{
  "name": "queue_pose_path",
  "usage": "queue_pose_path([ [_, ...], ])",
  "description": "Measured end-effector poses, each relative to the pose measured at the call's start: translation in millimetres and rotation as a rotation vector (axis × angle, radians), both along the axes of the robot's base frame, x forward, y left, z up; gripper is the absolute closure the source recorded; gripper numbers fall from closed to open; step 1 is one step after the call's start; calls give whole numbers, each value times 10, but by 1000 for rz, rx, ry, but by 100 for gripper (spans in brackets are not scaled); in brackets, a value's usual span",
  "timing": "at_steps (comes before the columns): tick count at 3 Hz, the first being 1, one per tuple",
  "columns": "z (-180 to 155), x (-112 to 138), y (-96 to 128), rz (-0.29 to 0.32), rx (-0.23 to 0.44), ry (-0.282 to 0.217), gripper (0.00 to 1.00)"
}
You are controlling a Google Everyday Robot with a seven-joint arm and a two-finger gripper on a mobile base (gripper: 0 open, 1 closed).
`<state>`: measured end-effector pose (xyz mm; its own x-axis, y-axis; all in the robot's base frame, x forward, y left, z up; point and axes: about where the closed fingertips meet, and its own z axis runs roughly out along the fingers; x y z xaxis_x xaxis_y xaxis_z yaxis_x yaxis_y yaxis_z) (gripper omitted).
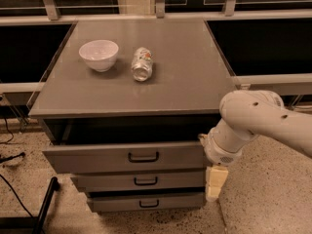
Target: Open top drawer
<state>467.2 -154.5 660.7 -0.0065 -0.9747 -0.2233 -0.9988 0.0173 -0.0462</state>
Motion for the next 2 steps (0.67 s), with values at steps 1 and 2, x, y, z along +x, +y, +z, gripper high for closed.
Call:
queue_pose_path([
  [1, 104, -164, -11, 8, 5, 34, 0],
  [2, 214, -320, -17, 20, 15, 75, 0],
])
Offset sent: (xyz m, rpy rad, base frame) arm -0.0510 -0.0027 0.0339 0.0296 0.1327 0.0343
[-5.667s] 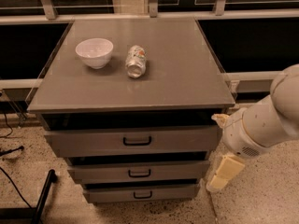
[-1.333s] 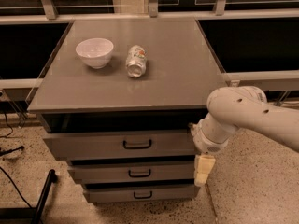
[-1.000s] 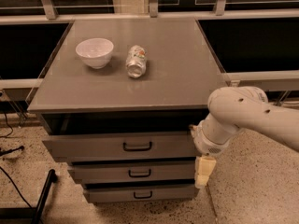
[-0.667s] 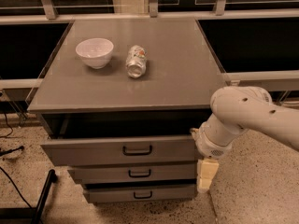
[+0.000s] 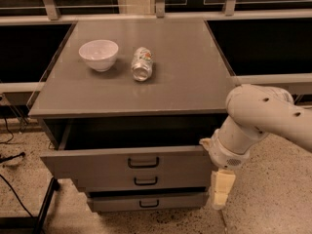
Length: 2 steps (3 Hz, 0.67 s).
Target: Open top drawer
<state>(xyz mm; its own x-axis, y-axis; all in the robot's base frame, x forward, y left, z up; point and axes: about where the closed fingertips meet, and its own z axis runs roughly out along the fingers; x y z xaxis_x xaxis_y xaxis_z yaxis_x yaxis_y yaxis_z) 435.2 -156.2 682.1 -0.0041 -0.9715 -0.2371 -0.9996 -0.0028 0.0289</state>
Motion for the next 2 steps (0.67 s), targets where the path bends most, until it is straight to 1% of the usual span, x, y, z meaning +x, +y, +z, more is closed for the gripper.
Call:
queue_pose_path([
  [1, 71, -142, 0, 11, 12, 54, 0],
  [2, 90, -277, 6, 19, 23, 124, 0],
])
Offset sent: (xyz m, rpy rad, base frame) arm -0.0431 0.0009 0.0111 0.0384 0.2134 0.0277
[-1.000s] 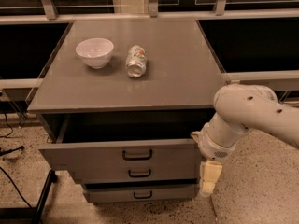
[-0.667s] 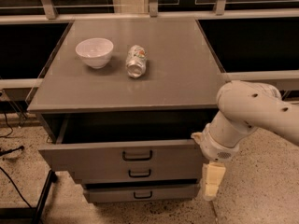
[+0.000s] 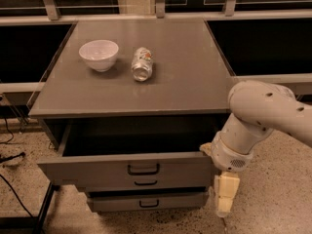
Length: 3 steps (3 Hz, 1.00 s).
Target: Open top drawer
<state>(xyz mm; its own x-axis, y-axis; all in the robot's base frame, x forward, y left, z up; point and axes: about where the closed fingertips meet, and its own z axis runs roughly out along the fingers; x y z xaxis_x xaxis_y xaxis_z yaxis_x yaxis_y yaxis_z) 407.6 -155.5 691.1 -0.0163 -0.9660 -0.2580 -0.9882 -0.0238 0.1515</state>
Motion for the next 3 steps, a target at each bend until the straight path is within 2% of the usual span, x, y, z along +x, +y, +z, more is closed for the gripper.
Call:
queue_pose_path([
  [3, 61, -314, -20, 24, -19, 171, 0],
])
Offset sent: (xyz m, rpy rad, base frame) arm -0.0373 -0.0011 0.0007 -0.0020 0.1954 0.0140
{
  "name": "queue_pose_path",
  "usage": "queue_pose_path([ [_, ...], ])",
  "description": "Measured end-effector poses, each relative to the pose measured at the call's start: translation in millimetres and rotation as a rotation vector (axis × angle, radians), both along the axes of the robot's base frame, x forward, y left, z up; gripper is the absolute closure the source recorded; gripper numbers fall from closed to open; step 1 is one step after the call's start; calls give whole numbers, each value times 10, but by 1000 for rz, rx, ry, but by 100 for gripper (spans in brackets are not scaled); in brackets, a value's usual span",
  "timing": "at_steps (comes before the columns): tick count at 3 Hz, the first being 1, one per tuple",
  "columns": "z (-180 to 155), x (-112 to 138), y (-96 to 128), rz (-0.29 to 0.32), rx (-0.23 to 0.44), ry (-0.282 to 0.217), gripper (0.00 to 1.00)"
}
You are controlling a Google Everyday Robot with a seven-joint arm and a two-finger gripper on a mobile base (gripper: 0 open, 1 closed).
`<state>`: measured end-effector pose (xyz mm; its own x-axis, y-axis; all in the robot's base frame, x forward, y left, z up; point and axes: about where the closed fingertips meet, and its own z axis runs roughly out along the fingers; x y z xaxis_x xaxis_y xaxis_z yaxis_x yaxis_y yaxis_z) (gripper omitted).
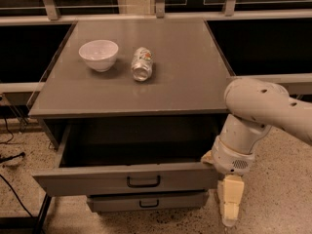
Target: Open top drawer
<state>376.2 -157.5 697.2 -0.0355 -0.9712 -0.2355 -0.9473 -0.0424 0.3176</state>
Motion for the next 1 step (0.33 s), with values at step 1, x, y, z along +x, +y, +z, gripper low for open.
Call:
queue_pose_path([
  [1, 0, 0, 0, 0, 0, 0, 0],
])
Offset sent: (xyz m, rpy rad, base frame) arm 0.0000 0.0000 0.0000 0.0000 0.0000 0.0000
